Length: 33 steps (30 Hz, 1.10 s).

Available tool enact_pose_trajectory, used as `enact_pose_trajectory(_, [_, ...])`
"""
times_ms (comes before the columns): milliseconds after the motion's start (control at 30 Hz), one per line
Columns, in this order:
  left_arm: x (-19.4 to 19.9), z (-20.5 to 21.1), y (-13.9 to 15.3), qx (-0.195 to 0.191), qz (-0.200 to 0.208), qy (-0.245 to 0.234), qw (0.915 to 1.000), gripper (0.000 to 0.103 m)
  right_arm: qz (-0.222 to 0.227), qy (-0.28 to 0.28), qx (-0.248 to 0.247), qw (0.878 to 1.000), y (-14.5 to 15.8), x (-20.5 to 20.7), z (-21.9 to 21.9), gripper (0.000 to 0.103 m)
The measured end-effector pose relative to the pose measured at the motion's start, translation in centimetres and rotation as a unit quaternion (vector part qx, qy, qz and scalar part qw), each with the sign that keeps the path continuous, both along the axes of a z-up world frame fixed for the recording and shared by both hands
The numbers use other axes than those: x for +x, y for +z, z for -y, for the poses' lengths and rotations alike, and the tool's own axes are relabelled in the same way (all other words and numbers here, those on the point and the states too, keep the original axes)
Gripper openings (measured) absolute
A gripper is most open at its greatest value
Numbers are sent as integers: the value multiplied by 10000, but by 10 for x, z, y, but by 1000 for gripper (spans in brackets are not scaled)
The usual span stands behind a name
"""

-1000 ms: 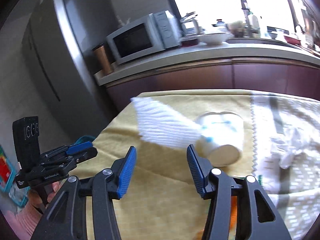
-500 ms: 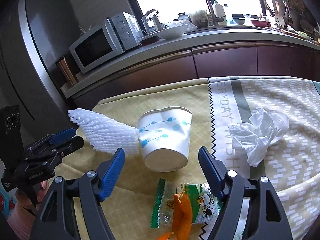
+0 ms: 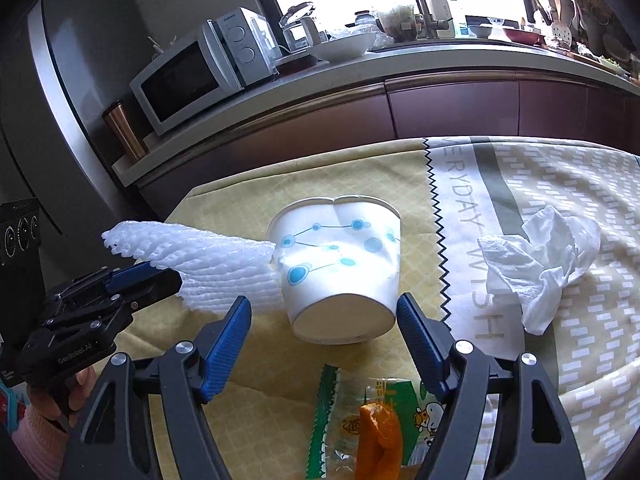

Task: Collect trash
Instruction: 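Grasp the white foam net with the left tool while the right tool grasps the blue-dotted paper cup, then carry the foam net and paper cup over the blue bin and open both tools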

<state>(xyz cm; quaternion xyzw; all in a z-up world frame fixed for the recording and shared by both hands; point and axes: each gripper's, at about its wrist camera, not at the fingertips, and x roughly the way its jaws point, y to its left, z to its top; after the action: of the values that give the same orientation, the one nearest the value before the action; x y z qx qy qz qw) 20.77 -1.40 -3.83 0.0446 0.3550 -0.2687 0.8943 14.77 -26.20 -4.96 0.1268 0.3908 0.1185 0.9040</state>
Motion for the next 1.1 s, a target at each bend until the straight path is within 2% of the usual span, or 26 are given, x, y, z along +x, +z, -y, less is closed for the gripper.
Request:
enact_pose_trajectory(200, [-9,-4,-1,-18,-22,41,10000,11,-61,-103,112,9999,-3,2,7,60])
enact_pose_trajectory(233, [-10,-6,-1,-50,-50,48,10000,11,-65,-113,125,9998,-3,2,8,54])
enact_pose_trajectory(267, [-12,-8,-1,-79,-66,58,9999,10,-75,-129,129,9998,-4,2,10,53])
enact_pose_trajectory(567, [-31,-18,2,-303,-120,13,9995,8,18,-94,227,9997,-2,-4,12,53])
enact_pose_trajectory(633, [-37,-16,3,-254,-46,-51,9997,9,43,-51,220,9997,0,-7,11,53])
enact_pose_trajectory(700, [-39,-13,2,-230,-101,-199,9995,24,52,13,245,9997,0,-10,11,53])
enact_pose_trajectory(767, [-39,-9,-1,-173,-135,-237,9995,34,66,62,269,9996,1,-12,10,53])
enact_pose_trajectory(867, [-40,-4,-6,-145,-217,-295,9992,34,96,149,249,9995,4,-15,6,53])
enact_pose_trajectory(933, [-39,-3,-8,-177,-283,-286,9990,28,109,198,238,9995,4,-16,4,53])
enact_pose_trajectory(1000, [-37,-3,-10,-118,-339,-218,9991,9,125,241,221,9994,5,-17,2,53])
enact_pose_trajectory(1100, [-39,-6,-11,-76,-366,-79,9993,6,144,316,251,9991,5,-17,0,53])
